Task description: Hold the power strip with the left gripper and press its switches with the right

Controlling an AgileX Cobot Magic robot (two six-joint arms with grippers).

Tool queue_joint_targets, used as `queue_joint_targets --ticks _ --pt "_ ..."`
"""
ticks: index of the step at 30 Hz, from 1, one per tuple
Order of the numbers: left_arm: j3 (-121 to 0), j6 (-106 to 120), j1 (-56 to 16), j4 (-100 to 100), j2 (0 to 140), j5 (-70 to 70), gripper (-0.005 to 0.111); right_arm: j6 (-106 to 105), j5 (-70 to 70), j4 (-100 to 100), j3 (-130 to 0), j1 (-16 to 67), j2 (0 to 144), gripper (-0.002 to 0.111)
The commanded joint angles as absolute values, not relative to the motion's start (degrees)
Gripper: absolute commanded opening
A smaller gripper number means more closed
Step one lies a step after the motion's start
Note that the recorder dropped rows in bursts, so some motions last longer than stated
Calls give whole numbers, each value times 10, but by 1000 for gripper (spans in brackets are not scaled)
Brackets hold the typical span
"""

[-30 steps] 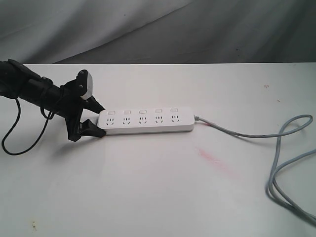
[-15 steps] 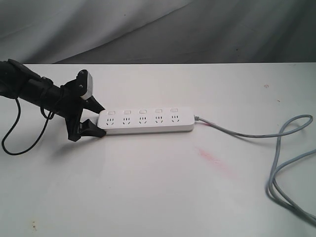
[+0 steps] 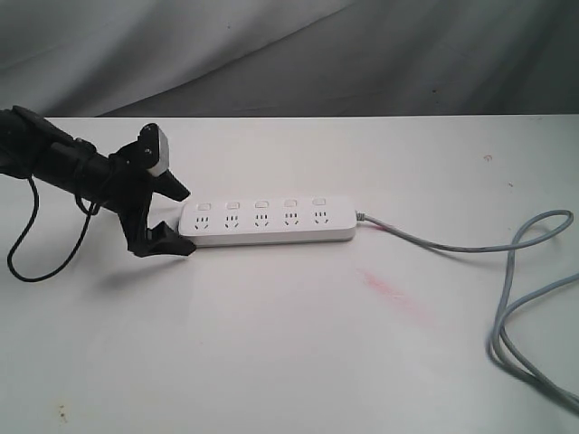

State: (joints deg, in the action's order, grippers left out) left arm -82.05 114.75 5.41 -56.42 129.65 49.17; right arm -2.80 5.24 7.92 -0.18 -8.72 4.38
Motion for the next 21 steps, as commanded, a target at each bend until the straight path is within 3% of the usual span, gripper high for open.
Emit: queue_joint_targets --ticks 1,13,21 --pt "-823 1054 68 -568 1243 507 102 -26 53 84 0 -91 42 0" --pt "-823 786 200 -625 1037 693 102 -26 53 84 0 -91 42 0" --pt "-823 594 240 -669 935 700 102 -26 53 84 0 -91 42 0"
